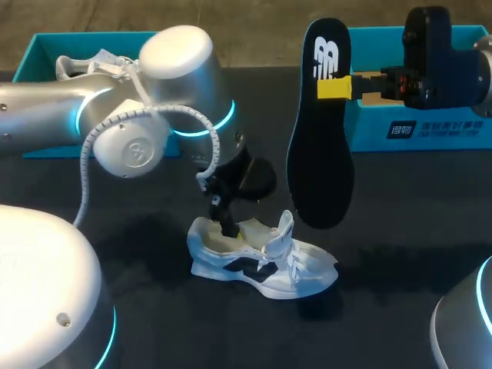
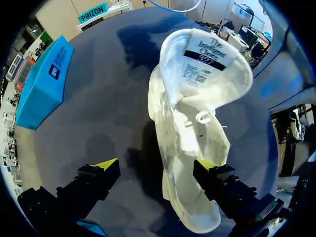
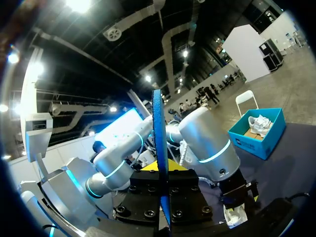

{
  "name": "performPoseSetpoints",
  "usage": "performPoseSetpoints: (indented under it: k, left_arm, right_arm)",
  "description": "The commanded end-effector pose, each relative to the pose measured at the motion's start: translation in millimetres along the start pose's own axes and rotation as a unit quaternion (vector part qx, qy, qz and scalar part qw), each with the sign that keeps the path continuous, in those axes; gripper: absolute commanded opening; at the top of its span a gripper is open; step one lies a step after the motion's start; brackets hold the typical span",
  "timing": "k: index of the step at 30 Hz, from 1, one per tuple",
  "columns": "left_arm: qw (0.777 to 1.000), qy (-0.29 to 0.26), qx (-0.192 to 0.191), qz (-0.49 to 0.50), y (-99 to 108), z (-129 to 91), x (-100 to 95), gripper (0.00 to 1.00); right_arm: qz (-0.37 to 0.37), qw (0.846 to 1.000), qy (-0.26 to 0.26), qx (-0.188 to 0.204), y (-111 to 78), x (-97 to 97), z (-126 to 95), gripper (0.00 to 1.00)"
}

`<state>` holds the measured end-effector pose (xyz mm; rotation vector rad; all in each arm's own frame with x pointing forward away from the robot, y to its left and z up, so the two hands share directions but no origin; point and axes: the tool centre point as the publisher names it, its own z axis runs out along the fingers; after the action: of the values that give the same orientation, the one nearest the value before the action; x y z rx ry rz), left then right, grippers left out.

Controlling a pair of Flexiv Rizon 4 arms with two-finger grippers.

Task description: Take the shoe out of the shoebox, open the shoe tongue, remove and reinsert the insole, then place the shoe into the shoebox

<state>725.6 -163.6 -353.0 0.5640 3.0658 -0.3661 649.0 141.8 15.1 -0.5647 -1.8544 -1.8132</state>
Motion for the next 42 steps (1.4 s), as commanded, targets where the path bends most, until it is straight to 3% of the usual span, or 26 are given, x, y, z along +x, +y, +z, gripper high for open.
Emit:
performPoseSetpoints:
  k: [1,7,8,11,25,27,29,36,42]
  left_arm:
    - [1.000,0.006,-0.004,-0.001,-8.4,18.6,-7.6,0.91]
    - [1.000,0.006,-0.009,-0.001,-9.1,30.4,-8.1,0.84]
    - [1.000,0.010,-0.007,-0.004,-9.0,31.5,-8.3,0.78]
    - [1.000,0.013,-0.005,-0.005,-9.3,33.8,-8.3,0.51]
    - [1.000,0.027,-0.007,0.000,-10.1,42.2,0.7,0.45]
    - [1.000,0.028,-0.008,0.001,-10.4,42.5,1.6,0.35]
    - [1.000,0.029,-0.009,0.003,-10.3,42.5,2.4,0.00]
    - [1.000,0.026,-0.009,0.012,-6.9,36.8,4.7,0.00]
    - [0.998,0.023,-0.003,0.055,-2.4,16.2,9.1,0.00]
  right_arm:
    - [0.000,1.000,0.000,0.001,-0.2,-0.8,1.1,0.00]
    - [0.000,1.000,0.000,0.001,-0.2,-0.8,1.1,0.00]
    - [0.000,1.000,0.000,0.001,-0.2,-0.8,1.1,0.00]
    - [0.000,1.000,0.000,0.001,-0.2,-0.8,1.1,0.00]
    - [0.000,1.000,0.000,0.001,-0.2,-0.8,1.1,0.00]
    - [0.000,1.000,0.000,0.001,-0.2,-0.8,1.1,0.00]
    - [0.000,1.000,0.000,0.001,-0.2,-0.8,1.1,0.00]
    - [0.000,1.000,0.000,0.001,-0.2,-0.8,1.1,0.00]
    - [0.000,1.000,0.000,0.001,-0.2,-0.8,1.1,0.00]
